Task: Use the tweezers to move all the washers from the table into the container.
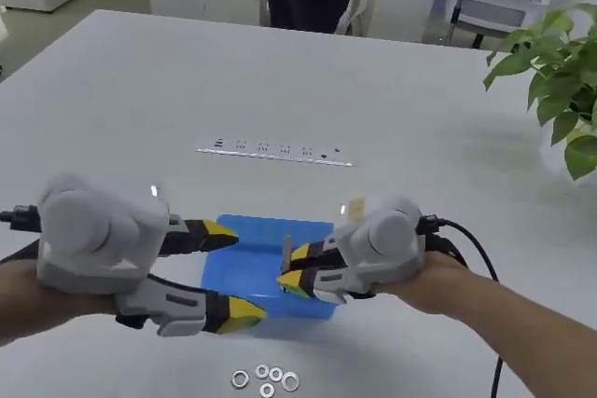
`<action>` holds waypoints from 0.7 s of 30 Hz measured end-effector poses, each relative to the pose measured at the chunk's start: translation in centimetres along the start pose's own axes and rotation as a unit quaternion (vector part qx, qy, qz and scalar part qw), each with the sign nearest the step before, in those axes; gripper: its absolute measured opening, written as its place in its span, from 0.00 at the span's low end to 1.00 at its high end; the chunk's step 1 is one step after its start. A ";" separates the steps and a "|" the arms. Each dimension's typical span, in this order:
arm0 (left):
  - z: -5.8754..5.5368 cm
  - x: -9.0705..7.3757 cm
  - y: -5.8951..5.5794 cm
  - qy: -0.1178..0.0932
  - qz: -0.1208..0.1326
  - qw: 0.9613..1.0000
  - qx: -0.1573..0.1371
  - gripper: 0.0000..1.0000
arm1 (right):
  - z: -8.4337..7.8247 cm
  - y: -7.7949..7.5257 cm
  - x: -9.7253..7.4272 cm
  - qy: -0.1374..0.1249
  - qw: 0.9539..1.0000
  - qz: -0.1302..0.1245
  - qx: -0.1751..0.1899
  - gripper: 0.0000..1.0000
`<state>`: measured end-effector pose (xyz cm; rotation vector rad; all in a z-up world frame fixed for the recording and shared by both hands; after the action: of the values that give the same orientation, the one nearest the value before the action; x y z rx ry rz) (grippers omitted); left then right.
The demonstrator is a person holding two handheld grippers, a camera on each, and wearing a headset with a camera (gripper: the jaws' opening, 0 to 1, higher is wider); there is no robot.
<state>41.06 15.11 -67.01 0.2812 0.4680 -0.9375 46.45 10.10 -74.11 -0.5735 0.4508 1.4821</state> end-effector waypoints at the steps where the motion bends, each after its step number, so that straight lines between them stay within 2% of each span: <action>1: 0.1 0.1 0.1 -0.002 0.000 1.000 -0.001 0.56 | 0.0 0.0 0.0 0.000 1.000 0.000 0.001 0.10; 12: 1.3 2.1 2.4 -0.002 0.020 1.000 0.015 0.30 | -0.2 -0.3 0.2 0.000 1.000 0.002 0.002 0.10; 16: 1.0 3.0 2.7 0.008 0.018 1.000 0.024 0.27 | -0.2 -0.3 0.2 -0.001 1.000 0.003 0.002 0.10; 21: 1.2 3.8 2.5 0.008 0.007 0.999 0.032 0.24 | -0.4 -0.4 0.2 0.000 1.000 0.004 -0.003 0.10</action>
<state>45.34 13.33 -67.80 0.3499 0.4496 -0.9382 46.85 10.03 -74.48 -0.5761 0.4496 1.4919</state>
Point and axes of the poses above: the centre of the closed fingertips' face, and the gripper's own axes: x roughly forward along the fingers, y roughly to its left, z roughly out of its top, the point moved 3 cm from there along -x, roughly backward along the fingers, and after that the axes turned 1 degree about z, right-handed, at the moved point
